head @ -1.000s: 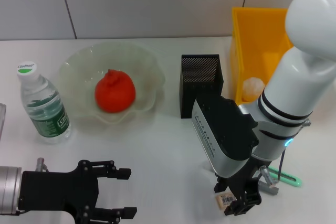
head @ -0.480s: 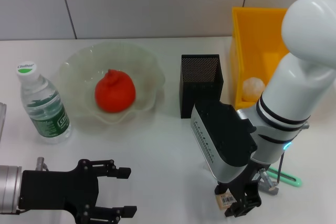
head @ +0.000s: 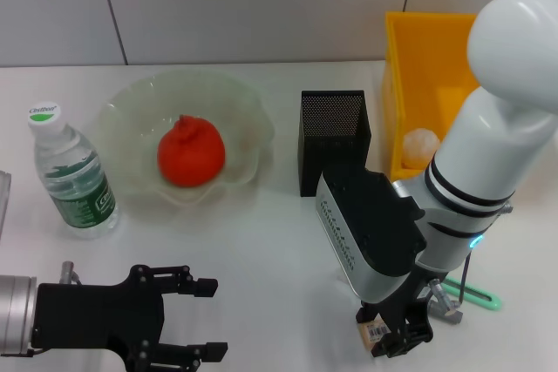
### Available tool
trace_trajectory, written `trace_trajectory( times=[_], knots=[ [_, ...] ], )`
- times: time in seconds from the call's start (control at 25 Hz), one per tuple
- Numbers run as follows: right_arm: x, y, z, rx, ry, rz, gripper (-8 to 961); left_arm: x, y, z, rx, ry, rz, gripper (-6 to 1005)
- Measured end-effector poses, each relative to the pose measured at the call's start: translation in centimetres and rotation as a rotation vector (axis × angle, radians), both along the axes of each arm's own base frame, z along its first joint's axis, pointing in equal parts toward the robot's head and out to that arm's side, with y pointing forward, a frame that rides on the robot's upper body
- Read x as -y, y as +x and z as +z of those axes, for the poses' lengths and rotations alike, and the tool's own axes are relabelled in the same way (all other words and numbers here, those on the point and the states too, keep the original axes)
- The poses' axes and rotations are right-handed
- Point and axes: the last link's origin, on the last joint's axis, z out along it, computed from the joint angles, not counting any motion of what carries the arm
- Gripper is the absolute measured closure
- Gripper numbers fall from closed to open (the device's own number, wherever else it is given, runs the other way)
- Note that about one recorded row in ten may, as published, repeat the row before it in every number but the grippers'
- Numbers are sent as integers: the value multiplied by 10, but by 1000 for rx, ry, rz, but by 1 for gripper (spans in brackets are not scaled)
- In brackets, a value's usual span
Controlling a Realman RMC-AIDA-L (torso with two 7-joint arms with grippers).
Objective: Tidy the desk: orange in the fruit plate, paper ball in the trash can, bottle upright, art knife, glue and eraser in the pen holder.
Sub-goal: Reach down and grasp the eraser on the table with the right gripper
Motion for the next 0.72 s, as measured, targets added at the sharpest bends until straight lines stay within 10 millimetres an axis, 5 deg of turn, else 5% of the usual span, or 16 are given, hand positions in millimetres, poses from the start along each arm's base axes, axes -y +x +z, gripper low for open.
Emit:
trace_trajectory(
  times=[0.72],
  knots=[
    [0,1,0,2,0,-4,571,0,-1,1,6,9,9,214]
  ],
)
